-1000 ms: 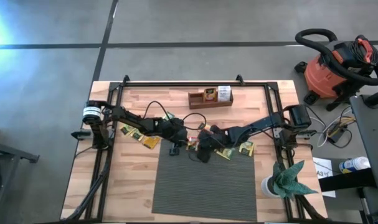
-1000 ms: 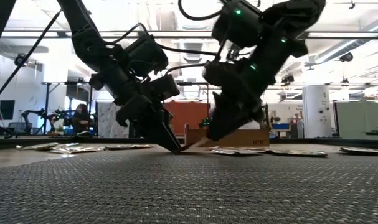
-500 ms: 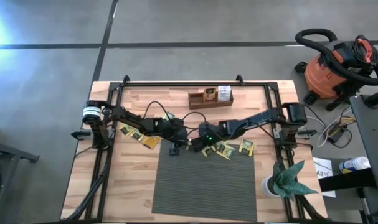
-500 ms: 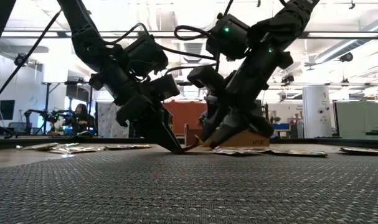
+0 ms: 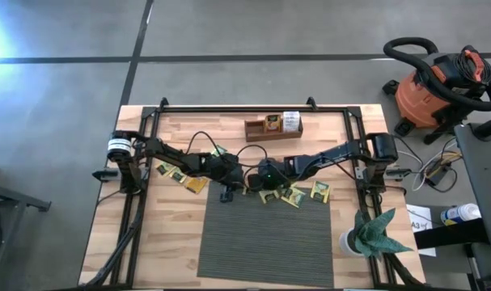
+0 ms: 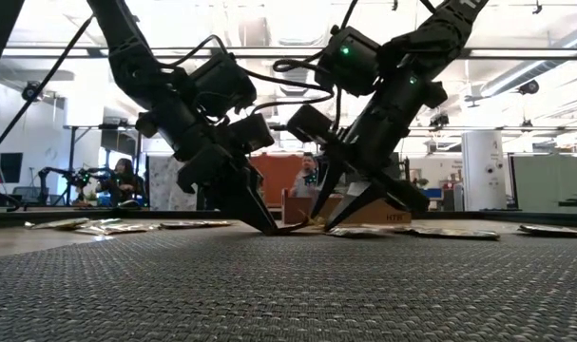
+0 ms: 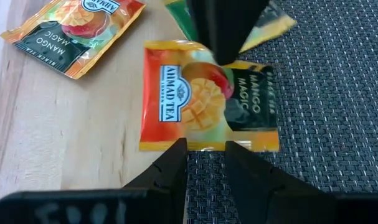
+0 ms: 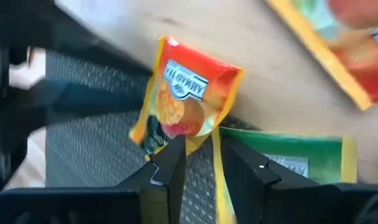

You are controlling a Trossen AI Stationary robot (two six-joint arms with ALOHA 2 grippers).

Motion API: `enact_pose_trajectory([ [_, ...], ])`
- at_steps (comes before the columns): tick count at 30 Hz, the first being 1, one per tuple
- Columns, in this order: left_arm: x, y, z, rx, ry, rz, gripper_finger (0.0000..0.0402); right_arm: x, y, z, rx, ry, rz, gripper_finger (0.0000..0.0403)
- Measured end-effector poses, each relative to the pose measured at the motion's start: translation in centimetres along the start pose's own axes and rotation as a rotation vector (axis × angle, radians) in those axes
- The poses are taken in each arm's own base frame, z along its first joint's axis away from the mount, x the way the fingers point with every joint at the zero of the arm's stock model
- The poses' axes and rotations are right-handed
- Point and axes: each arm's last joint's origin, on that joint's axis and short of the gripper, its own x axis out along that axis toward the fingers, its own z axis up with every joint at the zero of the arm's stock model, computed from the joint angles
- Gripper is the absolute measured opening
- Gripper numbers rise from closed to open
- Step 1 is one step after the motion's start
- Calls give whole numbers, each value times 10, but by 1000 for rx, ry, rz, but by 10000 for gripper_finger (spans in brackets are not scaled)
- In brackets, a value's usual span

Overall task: Pick & Place Tea
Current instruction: Put the orange tea bag into the middle section of the wooden organizer

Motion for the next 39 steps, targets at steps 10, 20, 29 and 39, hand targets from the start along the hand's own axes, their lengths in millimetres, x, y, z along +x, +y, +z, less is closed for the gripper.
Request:
enact_pose_trajectory([
  [10, 0, -1, -9, -4, 14, -1, 103, -3, 2, 1, 30, -39, 4, 136],
  [20, 0, -1, -7, -4, -17, 2, 103, -3, -1, 7, 58, -108, -4, 172],
  [29, 0, -1, -7, -4, -21, 3, 103, 6, 1, 7, 21, -64, 53, 140],
  [39, 0, -1, -7, -26, -21, 3, 103, 3, -2, 10, -32, -37, 22, 84],
])
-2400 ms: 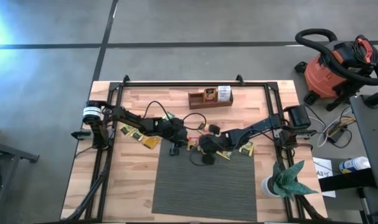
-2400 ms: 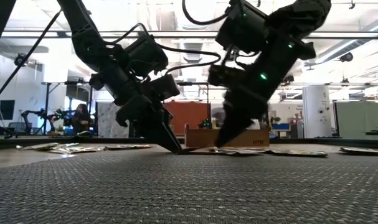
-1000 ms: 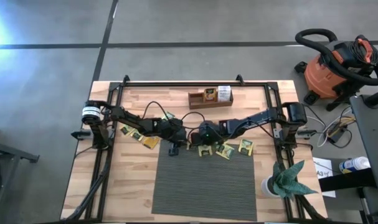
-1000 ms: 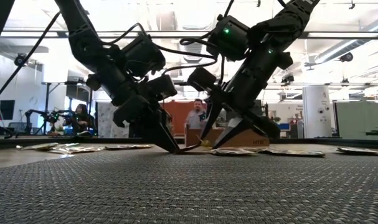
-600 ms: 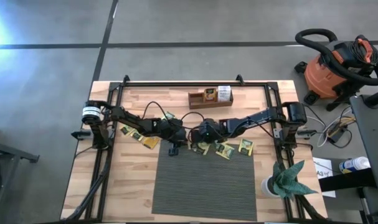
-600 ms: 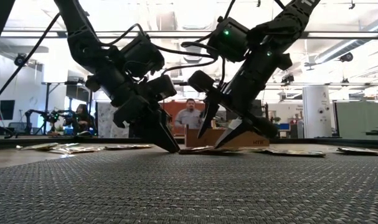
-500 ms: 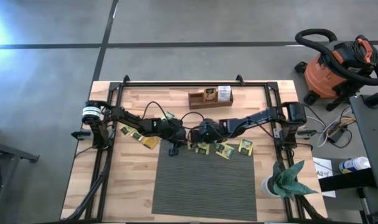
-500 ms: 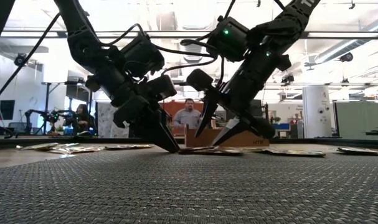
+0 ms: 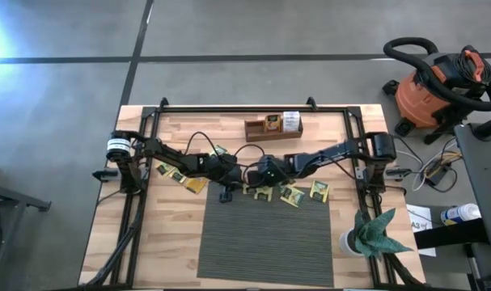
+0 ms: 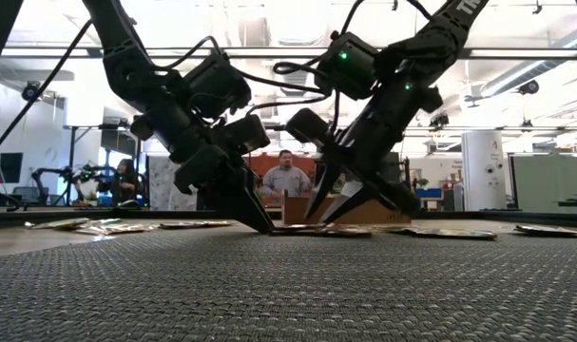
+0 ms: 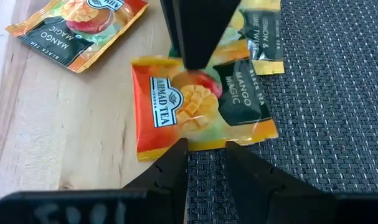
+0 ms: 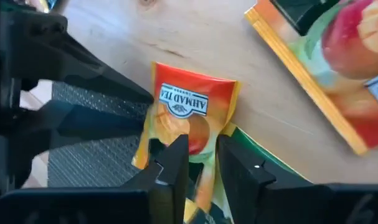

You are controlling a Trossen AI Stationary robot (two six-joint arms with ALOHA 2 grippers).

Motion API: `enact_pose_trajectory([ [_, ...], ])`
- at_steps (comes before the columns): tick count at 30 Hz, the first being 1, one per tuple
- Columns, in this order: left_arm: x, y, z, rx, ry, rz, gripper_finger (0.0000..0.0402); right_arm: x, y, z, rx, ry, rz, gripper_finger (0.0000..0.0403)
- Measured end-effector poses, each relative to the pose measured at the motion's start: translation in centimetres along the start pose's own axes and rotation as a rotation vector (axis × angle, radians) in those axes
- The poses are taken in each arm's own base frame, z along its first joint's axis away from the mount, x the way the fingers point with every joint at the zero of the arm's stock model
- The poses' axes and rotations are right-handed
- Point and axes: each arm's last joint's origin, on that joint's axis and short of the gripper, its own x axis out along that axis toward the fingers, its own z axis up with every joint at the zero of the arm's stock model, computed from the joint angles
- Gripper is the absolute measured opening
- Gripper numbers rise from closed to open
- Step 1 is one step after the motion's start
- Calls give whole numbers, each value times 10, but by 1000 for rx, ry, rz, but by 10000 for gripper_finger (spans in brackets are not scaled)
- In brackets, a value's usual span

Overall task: Pick & Place Tea
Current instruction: Put the orange tea bag into the middle section of the wooden organizer

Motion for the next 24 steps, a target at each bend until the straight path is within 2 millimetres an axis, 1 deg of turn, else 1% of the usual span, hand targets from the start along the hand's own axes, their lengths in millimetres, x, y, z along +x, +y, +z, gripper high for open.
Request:
enact_pose_trajectory([
  [3, 0, 0, 0, -1, 3, 0, 103, -6, -1, 2, -33, 1, -24, 85],
  [7, 0, 0, 0, -1, 5, -1, 103, -9, -2, 5, -39, -3, -43, 101],
  [14, 0, 0, 0, -1, 3, 0, 103, 2, -3, 7, -9, 26, 2, 148],
  [17, 0, 0, 0, -1, 3, 0, 103, 4, -2, 7, -8, 24, 15, 159],
  [20, 0, 0, 0, -3, 3, 0, 103, 4, -3, 9, -7, 20, 15, 159],
  [24, 0, 0, 0, -4, 3, 0, 103, 4, -3, 11, -29, 20, 12, 137],
])
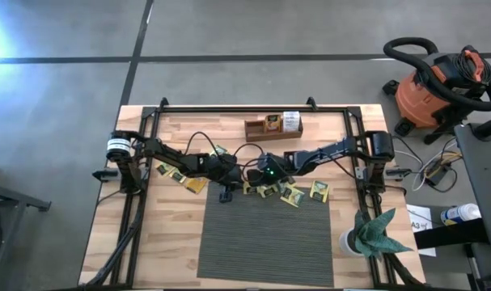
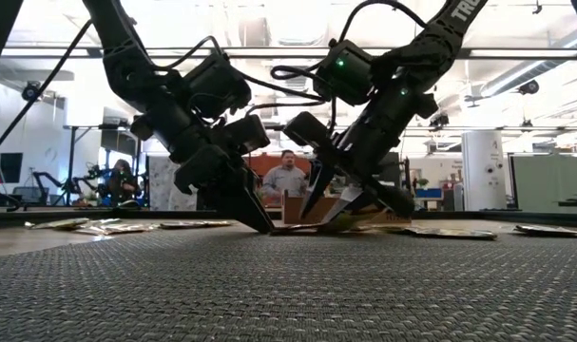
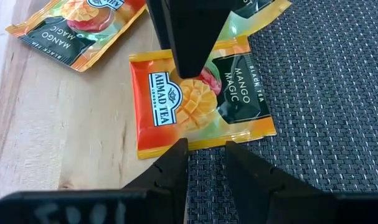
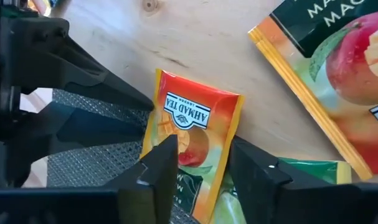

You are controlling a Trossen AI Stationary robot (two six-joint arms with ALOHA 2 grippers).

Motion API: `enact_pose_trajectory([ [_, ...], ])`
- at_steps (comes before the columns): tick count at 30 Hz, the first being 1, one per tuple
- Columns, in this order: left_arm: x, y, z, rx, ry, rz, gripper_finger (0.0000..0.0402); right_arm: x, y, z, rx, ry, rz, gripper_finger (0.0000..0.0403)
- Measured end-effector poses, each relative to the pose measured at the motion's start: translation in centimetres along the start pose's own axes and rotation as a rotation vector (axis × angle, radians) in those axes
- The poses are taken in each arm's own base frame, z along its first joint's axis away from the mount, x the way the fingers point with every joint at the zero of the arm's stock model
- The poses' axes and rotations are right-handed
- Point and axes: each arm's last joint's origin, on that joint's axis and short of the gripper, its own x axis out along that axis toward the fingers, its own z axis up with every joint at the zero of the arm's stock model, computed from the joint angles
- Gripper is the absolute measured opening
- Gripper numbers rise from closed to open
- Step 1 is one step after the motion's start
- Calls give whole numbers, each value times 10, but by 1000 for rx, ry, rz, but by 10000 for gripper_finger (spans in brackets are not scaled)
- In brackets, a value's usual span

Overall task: Pick & Place Tea
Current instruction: Put the orange tea bag into the middle section of the wooden organizer

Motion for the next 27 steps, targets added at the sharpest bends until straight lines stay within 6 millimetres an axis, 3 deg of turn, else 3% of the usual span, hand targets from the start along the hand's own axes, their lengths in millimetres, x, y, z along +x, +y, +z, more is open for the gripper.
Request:
enact_pose_trajectory([
  [10, 0, 0, 1, 0, -4, 2, 103, -1, 5, 2, -79, -28, 5, 23],
  [16, -13, 1, 6, -51, -5, 64, 103, -5, 8, 3, -84, -32, 17, 9],
  [23, -53, -1, 21, -195, -38, 171, 103, -25, 18, 7, -69, -129, 48, 8],
  [27, -88, -3, 31, -383, -176, 242, 103, -46, 27, 14, 28, -263, 85, 8],
])
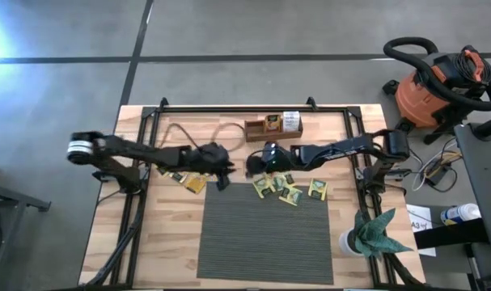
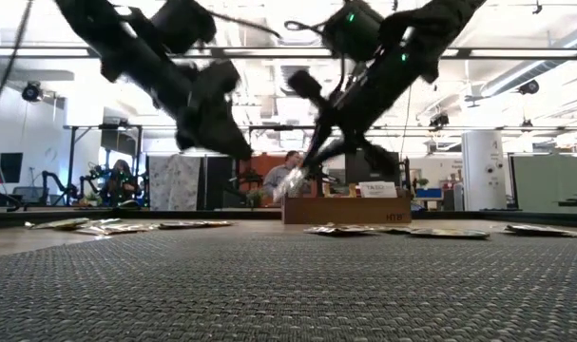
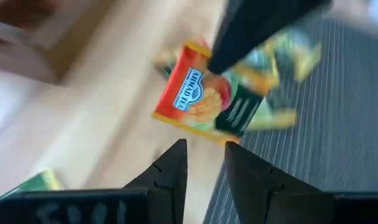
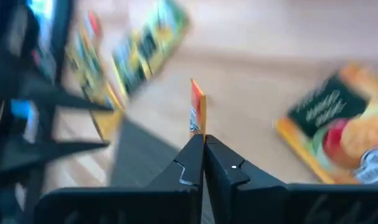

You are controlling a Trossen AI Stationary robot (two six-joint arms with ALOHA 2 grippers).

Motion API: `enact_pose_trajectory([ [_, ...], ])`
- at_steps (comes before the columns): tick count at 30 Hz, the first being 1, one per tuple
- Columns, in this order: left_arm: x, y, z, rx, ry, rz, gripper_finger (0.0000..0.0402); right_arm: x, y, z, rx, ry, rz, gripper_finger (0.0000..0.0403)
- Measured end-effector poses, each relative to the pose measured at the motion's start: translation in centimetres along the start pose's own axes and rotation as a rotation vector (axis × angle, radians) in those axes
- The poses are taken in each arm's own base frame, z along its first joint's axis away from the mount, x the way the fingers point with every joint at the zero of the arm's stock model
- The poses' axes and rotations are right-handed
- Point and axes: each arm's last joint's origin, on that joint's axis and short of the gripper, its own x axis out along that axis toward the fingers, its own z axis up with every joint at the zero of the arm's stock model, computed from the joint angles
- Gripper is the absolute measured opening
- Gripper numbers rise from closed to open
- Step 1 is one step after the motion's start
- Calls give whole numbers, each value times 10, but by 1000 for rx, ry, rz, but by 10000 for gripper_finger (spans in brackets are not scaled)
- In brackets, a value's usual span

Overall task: Pick & Place Tea
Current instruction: Put the orange tea bag into the middle section of the wooden organizer

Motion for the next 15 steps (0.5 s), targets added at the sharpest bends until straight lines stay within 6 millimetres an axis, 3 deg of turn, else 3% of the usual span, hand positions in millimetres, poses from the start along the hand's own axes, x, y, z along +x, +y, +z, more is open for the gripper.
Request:
enact_pose_trajectory([
  [5, -45, 5, 17, -351, -274, 73, 103, -24, 17, 18, 108, -227, 94, 8],
  [9, -71, 10, 20, -638, -498, 30, 103, -41, 34, 35, 169, -363, 259, 8],
  [15, -76, 17, 10, -949, -667, -163, 103, -58, 49, 56, 179, -538, 408, 8],
])
